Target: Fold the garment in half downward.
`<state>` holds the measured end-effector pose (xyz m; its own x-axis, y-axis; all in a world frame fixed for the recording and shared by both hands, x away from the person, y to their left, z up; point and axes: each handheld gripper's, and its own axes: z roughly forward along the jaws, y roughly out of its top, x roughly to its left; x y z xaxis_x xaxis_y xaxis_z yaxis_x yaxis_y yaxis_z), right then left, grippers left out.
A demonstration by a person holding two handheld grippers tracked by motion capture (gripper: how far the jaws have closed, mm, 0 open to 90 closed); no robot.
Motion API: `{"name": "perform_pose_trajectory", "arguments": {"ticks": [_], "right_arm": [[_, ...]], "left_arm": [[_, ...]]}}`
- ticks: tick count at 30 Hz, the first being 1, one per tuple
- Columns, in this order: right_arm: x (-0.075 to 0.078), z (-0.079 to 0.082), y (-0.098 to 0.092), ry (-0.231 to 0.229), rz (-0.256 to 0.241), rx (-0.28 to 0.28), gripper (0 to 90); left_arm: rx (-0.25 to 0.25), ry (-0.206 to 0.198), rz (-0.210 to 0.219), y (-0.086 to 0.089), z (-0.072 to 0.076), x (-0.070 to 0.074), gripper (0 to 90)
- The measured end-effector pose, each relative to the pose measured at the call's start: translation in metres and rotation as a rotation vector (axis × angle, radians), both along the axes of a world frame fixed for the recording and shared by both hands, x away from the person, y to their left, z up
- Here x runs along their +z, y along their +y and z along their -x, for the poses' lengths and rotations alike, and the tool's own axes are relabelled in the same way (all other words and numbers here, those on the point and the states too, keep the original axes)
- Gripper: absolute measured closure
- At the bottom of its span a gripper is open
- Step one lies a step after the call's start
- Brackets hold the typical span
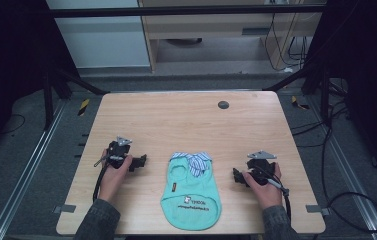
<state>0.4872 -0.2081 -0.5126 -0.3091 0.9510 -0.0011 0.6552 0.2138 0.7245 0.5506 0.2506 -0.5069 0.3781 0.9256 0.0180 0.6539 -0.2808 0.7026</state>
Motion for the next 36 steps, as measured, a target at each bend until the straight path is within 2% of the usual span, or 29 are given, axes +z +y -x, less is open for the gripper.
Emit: {"name": "perform_pose_trajectory", "arguments": {"ticks": [6,9,12,15,16,17,18,19,20,21,22,28,31,36], "right_arm": [[0.0,-0.002,0.001,-0.002,0.001,0.006,1.4],[0.0,-0.002,0.002,-0.004,-0.001,0.013,2.6],[0.001,-0.001,0.004,-0.024,-0.004,0.026,11.3],[0.003,0.0,0.006,-0.043,-0.008,0.039,27.1],[0.004,0.0,0.007,-0.04,-0.011,0.048,33.5],[0.004,0.0,0.007,-0.04,-0.011,0.048,33.5],[0.006,0.0,0.008,-0.053,-0.011,0.049,37.4],[0.011,-0.002,0.011,-0.07,-0.025,0.07,43.8],[0.011,-0.002,0.011,-0.07,-0.025,0.07,43.8],[0.015,-0.005,0.013,-0.08,-0.012,0.092,48.3],[0.024,-0.01,0.019,-0.086,0.003,0.118,57.0],[0.047,-0.037,0.052,-0.064,0.034,0.243,71.2],[0.051,-0.052,0.071,-0.039,0.046,0.304,75.4],[0.045,-0.071,0.09,0.023,0.018,0.341,73.2]], "left_arm": [[-0.028,0.019,-0.006,-0.001,-0.001,0.003,3.1],[-0.049,0.009,0.019,-0.004,0.001,0.009,3.8],[-0.073,0.002,0.015,-0.008,0.002,0.014,5.1],[-0.096,-0.008,0.022,-0.012,0.005,0.017,7.6],[-0.114,-0.023,0.03,-0.017,0.008,0.022,8.7],[-0.114,-0.023,0.03,-0.017,0.008,0.022,9.7],[-0.126,-0.026,0.037,-0.021,0.01,0.024,9.7],[-0.16,-0.03,0.035,-0.028,0.011,0.028,13.0],[-0.16,-0.03,0.035,-0.028,0.011,0.028,13.1],[-0.177,-0.03,0.03,-0.033,0.011,0.031,13.1],[-0.2,-0.032,0.035,-0.04,0.009,0.036,18.1],[-0.264,-0.002,0.073,-0.062,-0.011,0.055,31.5],[-0.303,0.045,0.071,-0.077,-0.023,0.054,37.3],[-0.359,0.079,0.038,-0.102,-0.028,0.051,40.9]]}}
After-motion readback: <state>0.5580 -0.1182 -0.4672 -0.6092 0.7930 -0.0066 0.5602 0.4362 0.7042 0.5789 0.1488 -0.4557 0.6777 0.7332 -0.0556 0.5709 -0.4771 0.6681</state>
